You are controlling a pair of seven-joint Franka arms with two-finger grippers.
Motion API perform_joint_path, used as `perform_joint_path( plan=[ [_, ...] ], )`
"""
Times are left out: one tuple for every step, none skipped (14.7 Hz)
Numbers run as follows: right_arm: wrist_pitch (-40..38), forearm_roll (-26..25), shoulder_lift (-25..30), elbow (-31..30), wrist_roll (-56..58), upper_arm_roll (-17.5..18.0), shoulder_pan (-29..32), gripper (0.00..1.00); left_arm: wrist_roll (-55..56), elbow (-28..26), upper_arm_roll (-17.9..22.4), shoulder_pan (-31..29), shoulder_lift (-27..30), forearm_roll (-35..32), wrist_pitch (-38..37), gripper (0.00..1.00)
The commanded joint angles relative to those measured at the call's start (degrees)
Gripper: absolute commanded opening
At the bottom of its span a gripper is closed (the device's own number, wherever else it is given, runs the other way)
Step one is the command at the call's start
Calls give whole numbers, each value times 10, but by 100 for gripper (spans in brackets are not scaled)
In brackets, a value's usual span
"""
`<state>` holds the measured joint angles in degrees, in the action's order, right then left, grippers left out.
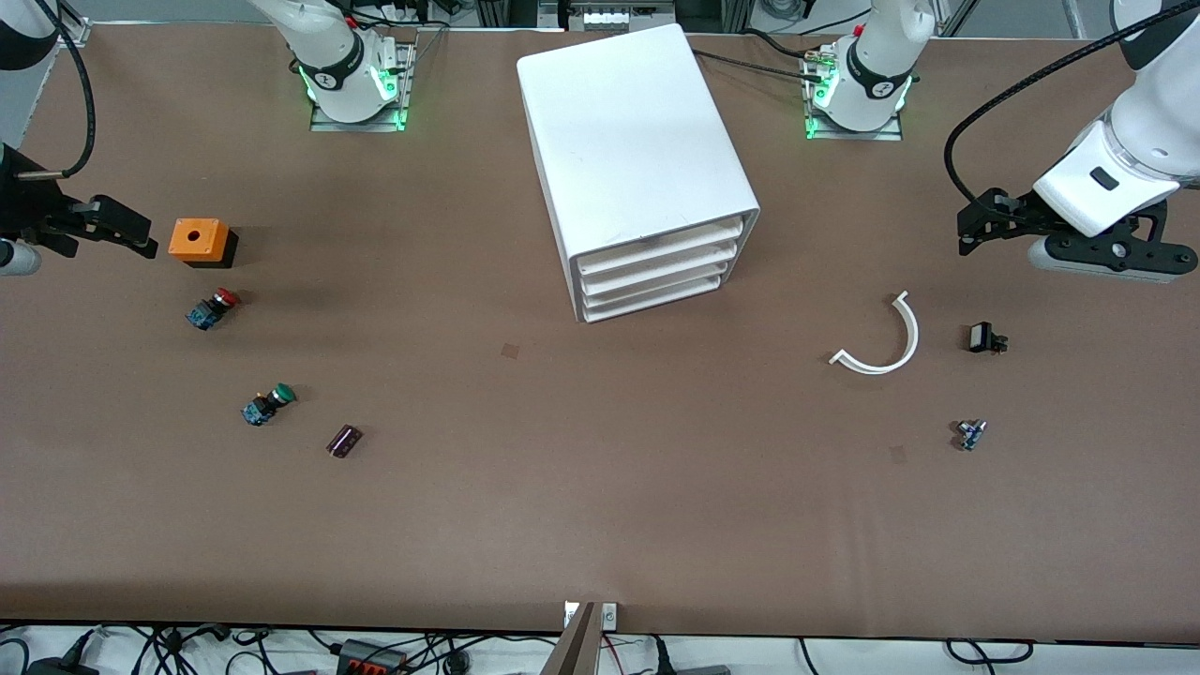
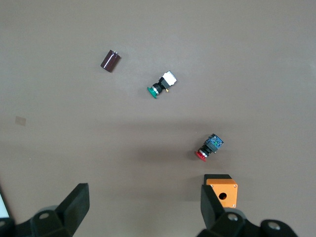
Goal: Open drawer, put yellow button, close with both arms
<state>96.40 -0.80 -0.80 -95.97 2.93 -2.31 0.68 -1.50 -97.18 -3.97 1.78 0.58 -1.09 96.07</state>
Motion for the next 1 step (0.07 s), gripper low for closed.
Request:
perform_joint_path(
  plan=[
    [8, -9, 18, -19, 8, 8, 6, 100, -11, 2, -2, -1, 8, -1, -10, 100]
  ],
)
